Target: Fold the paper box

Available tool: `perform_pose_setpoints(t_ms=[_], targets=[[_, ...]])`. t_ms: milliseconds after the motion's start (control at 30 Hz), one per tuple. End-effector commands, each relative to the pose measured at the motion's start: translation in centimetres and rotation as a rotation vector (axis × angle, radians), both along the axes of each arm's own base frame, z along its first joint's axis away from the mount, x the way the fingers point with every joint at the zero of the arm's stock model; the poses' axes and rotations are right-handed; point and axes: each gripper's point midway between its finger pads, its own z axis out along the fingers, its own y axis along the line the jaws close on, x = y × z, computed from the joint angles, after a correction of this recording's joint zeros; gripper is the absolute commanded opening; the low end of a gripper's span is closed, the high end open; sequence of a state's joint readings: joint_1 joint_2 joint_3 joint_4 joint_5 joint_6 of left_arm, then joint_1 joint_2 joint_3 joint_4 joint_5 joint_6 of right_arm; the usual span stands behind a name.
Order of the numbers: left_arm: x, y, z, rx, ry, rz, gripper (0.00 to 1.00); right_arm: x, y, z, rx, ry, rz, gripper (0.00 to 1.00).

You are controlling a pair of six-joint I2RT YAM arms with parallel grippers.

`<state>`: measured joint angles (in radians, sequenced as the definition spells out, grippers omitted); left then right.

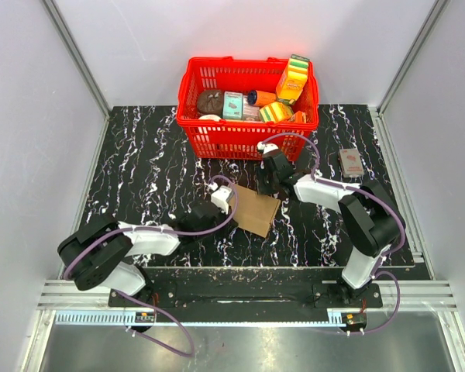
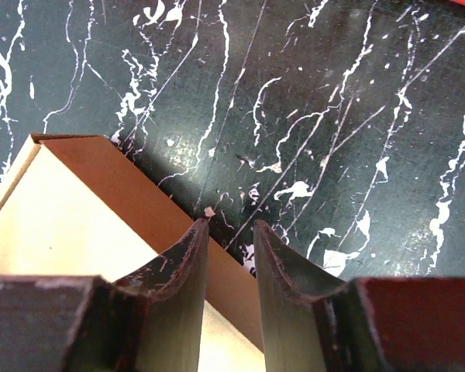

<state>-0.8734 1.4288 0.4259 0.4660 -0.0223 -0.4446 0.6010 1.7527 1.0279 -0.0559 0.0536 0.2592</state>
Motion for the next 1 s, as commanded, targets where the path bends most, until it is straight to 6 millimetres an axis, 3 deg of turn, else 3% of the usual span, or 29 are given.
perform_pose_setpoints(t_ms=[0, 967], targets=[[0.8, -1.9, 1.7, -0.046, -0.043, -0.029, 0.00, 0.6, 1.4, 1.1, 0.050, -0.012, 0.031, 0.35], [2.5, -3.1, 1.3, 0.011, -0.080, -0.037, 0.00, -2.5, 2.2, -1.0, 0.088, 0.128, 0.114, 0.33]])
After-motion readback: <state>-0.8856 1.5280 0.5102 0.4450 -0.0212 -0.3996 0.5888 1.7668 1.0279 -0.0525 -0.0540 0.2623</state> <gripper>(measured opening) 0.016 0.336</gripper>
